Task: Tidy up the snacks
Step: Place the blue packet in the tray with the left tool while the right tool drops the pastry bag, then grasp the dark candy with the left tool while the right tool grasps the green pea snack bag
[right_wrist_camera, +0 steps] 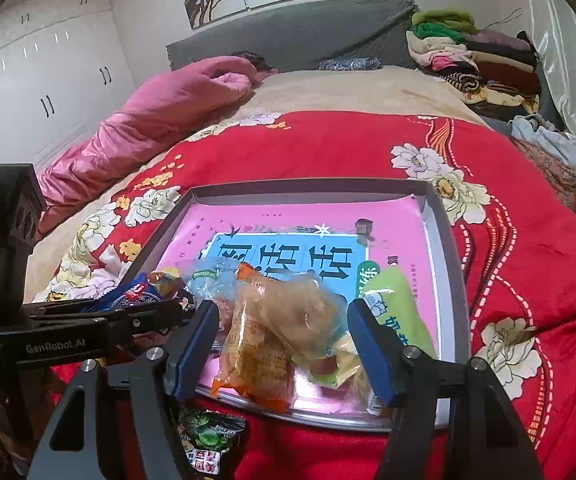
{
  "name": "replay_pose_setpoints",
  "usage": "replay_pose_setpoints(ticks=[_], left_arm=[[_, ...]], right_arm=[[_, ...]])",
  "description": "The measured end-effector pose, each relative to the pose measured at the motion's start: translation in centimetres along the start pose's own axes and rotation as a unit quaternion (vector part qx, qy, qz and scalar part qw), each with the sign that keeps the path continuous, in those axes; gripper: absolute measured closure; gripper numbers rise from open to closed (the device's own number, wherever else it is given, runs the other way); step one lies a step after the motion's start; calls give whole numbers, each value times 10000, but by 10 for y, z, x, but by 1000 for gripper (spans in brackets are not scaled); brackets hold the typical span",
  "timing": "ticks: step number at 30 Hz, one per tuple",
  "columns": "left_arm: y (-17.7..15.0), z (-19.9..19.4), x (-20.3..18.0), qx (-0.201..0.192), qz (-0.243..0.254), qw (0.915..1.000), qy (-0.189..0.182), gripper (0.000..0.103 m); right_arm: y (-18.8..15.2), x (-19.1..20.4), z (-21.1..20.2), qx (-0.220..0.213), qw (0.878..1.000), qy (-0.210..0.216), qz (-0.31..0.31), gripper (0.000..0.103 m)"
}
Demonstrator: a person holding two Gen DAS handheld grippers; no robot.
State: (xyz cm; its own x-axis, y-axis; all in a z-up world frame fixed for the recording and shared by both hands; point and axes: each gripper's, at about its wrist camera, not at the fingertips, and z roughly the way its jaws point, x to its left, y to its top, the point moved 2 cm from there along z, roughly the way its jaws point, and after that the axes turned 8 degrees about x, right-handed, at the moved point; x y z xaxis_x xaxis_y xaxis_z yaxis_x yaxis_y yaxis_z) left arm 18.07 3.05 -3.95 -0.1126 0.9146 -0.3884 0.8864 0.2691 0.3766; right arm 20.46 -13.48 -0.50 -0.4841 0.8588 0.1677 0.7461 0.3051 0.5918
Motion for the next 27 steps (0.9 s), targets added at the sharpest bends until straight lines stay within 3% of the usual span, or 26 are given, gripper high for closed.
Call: replay_pose_setpoints(ticks=[6, 12, 27], left_arm=[[-1, -13, 1, -110, 52, 9999, 96, 40], [-3, -28, 2, -223, 126, 9994, 217, 34], [-34, -55, 1, -171, 194, 9991, 350, 31]], right_arm=[[-5, 5, -17, -140, 9999, 44, 6, 36], [-16, 16, -29, -109, 9998, 164, -55, 35], [-63, 37, -19, 439, 9985, 312, -129, 35]])
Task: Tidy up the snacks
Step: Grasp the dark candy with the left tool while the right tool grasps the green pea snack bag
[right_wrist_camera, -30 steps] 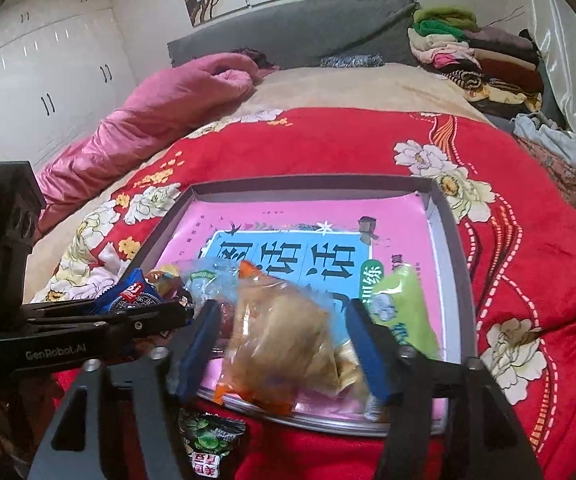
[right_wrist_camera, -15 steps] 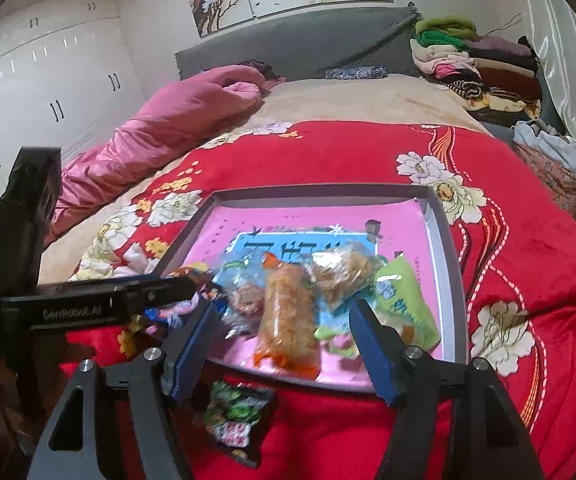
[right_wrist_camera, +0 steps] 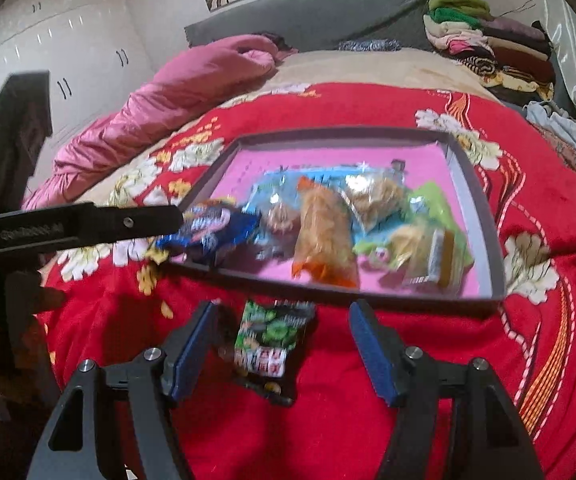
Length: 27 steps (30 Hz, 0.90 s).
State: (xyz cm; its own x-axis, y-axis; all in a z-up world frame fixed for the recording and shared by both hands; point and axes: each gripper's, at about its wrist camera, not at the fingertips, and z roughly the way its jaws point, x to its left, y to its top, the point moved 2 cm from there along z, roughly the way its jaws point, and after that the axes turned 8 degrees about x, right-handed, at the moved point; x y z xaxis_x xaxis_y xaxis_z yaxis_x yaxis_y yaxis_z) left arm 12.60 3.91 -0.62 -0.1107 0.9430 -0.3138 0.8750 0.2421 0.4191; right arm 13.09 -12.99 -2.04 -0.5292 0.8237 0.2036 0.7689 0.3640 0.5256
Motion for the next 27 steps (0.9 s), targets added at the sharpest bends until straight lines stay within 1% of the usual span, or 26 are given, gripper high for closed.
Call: replay_pose_setpoints(ticks=[4, 9, 12, 13, 18, 19, 23, 27], left_arm=[[-13, 1, -8, 162, 86, 9998, 5, 31], [-33, 7, -12, 386, 154, 9991, 80, 31], [-38, 12, -12, 479, 156, 9987, 83, 31], [-40, 14, -13, 505, 168, 9985, 146, 31], [-45, 20, -15, 555, 237, 9979, 227, 31], [-46, 22, -15, 571, 252, 9977, 258, 31], [-47, 29, -17, 644, 301, 9970, 315, 31], [-50, 37, -17, 731, 318, 9962, 344, 31]], right_arm=[[-8, 4, 11, 174, 9998, 67, 62, 35], [-14, 10, 24, 318, 9995, -27, 22, 35], [-17, 9, 32, 401, 9991, -35, 98, 35], [-17, 8, 34, 416, 9991, -41, 108, 35], [-19, 4, 42, 403, 9990, -134, 135, 36], [-20, 4, 43, 399, 9990, -168, 118, 38], [-21, 4, 44, 348, 9991, -255, -20, 39], [-22, 5, 42, 311, 9986, -383, -183, 44]])
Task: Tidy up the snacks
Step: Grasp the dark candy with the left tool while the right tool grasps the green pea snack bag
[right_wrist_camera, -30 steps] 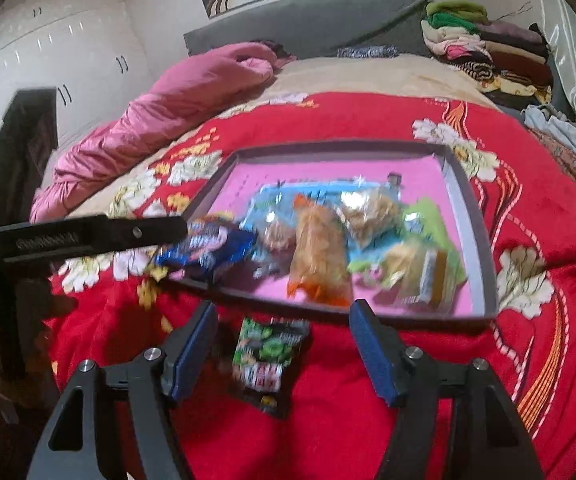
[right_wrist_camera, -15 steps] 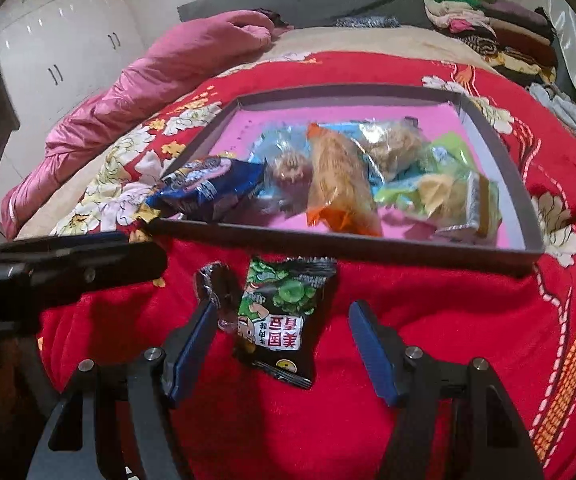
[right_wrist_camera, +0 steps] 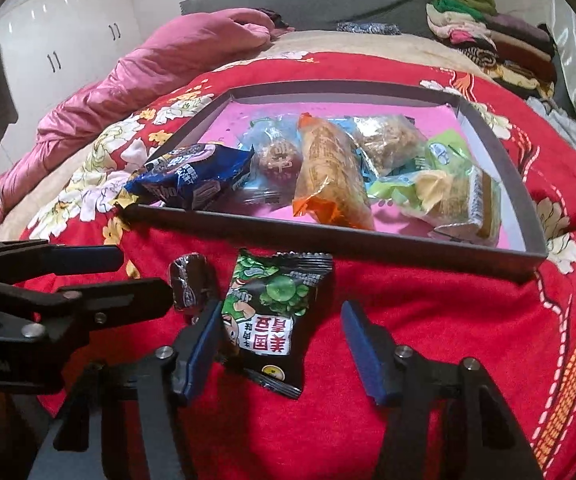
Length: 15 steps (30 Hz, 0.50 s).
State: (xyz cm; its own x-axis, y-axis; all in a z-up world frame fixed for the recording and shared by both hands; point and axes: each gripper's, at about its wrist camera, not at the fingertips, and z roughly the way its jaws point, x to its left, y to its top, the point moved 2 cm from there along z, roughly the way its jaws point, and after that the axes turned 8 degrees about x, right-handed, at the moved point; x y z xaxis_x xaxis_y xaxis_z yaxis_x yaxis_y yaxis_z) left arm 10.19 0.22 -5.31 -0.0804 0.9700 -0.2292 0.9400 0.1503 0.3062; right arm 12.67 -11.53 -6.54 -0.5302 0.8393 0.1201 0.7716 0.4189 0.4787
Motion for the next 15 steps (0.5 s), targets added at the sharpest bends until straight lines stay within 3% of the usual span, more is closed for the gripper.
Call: replay_pose_setpoints(ticks=[9, 15], left_arm=[[0, 13, 2, 88, -25, 10000, 1, 31], [0, 19, -5, 89, -18, 10000, -15, 31]], right_arm=[[-4, -9, -7, -78, 9990, -396, -177, 49], [-2, -16, -2, -55, 9995, -299, -84, 49]])
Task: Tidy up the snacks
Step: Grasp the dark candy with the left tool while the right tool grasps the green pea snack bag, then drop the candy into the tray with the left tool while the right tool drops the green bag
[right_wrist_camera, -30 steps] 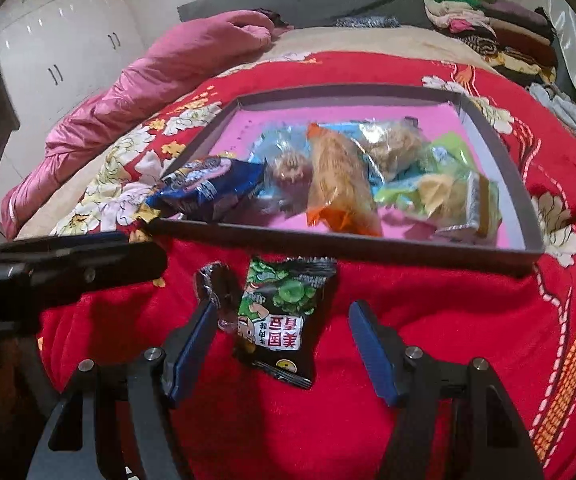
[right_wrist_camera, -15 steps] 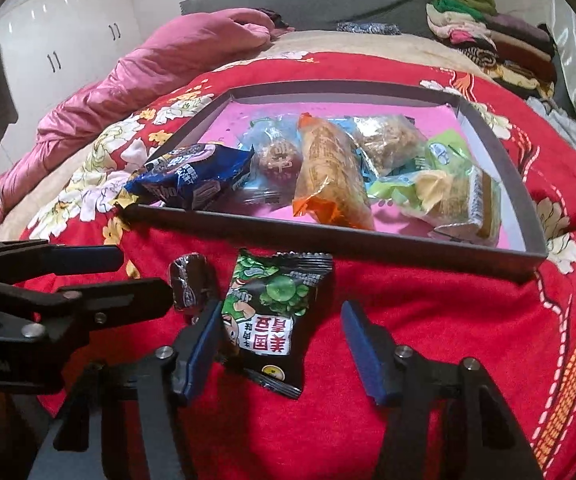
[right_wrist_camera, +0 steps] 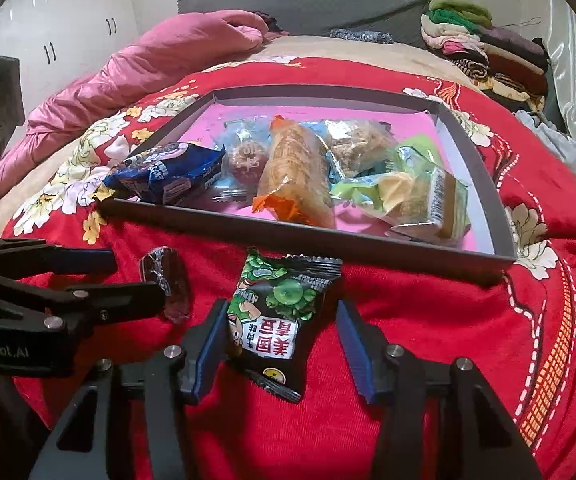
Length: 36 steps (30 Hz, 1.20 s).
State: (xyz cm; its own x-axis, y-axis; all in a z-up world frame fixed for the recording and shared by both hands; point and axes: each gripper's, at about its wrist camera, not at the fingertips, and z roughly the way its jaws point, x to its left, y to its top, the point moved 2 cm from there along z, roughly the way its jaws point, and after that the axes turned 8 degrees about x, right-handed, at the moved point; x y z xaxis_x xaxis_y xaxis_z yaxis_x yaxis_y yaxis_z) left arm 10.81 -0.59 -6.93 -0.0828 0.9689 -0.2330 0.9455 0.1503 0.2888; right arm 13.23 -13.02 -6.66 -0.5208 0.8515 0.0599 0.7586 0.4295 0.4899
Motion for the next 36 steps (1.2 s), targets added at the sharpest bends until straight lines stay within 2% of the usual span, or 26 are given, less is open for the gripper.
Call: replay_pose_setpoints(ticks=[7, 8, 10, 13, 14, 16, 19, 23, 27, 36], left_arm=[[5, 8, -9, 6, -61, 10000, -46, 31], [5, 9, -10, 8, -67, 10000, -50, 33], [7, 11, -14, -8, -57, 10000, -12, 41], [9, 16, -15, -27, -134, 9999, 73, 44], [9, 17, -16, -62, -145, 9998, 89, 48], [10, 18, -16, -110, -129, 9998, 62, 66], [11, 17, -13, -108, -166, 9998, -80, 67], [8, 8, -6, -124, -167, 9993, -300, 67], [3, -9, -3, -179, -137, 9986, -477, 67], [18, -53, 8, -747, -194, 9957, -515, 67]], right_arm=[[2, -3, 11, 52, 9999, 143, -67, 49], [1, -5, 11, 43, 9997, 218, -37, 49], [0, -11, 7, 24, 9996, 275, 21, 57], [-4, -18, 2, 16, 9993, 352, 106, 57], [-5, -20, 0, 17, 9993, 358, 133, 57], [-7, -24, -6, -14, 9986, 472, 222, 57], [-9, -33, -15, -123, 9950, 833, 529, 57], [-8, -41, -29, -287, 9924, 954, 728, 57], [-2, -39, -46, -458, 9918, 970, 695, 57], [18, -37, -64, -726, 9917, 864, 618, 57]])
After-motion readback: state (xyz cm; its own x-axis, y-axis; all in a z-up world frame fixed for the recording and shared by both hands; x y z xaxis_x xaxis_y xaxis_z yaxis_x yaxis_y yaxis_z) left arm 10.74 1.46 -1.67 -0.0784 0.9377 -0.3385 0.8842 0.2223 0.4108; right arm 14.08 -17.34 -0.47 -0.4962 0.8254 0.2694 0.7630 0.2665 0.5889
